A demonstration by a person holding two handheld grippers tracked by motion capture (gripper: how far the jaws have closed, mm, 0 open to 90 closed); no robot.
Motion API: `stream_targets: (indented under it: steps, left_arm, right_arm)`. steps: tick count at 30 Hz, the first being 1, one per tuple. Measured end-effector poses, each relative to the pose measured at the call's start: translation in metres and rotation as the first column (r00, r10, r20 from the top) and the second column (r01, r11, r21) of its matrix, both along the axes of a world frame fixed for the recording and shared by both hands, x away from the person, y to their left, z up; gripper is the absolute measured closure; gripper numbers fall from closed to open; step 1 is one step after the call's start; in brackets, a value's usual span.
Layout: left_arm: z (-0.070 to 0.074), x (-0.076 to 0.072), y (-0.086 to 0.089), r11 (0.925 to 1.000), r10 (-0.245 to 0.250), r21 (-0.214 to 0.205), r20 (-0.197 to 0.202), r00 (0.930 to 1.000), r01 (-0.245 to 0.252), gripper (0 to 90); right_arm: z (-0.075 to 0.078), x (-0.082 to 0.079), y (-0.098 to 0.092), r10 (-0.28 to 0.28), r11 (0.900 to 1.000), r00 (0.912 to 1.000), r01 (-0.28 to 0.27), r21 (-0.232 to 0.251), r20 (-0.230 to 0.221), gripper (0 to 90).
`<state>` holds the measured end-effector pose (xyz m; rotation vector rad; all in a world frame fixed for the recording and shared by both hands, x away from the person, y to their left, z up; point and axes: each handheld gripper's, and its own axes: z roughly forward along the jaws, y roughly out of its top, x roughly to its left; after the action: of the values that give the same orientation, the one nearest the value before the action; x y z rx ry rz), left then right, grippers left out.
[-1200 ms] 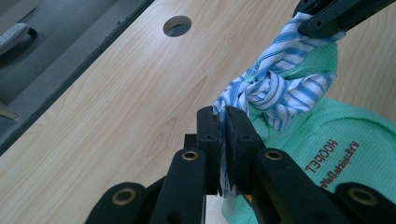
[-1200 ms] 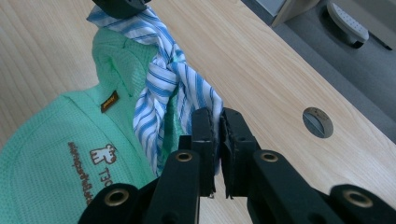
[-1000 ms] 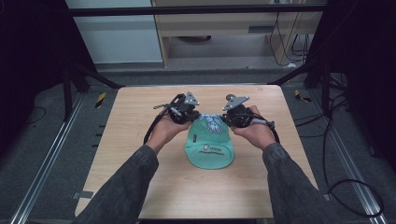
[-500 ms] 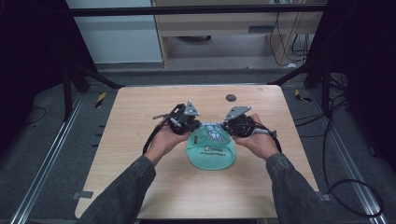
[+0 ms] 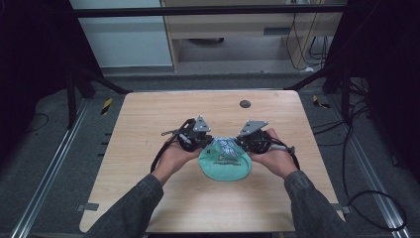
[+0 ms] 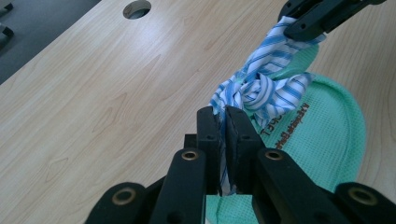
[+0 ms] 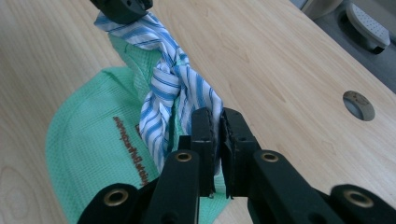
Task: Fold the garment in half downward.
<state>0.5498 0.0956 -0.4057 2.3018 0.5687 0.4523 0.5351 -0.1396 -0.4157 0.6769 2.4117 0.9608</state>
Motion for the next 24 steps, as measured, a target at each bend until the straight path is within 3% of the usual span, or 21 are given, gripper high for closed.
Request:
stream_targets:
  steps: [14,24]
  left_arm:
    - [-0.008,-0.013,0.003,0.9997,-0.023,-0.009,0.007,0.9997,0.023,84.5]
    - [-0.022,-0.025,0.005,0.9983,-0.058,-0.009,-0.002,0.9983,0.058,84.1]
  right_arm:
    - [-0.004,-0.018,0.005,0.030,0.9995,0.9994,-0.030,-0.007,0.014,83.9]
    - [-0.021,-0.035,0.005,0.052,0.9982,0.9986,-0.052,-0.028,-0.004,83.3]
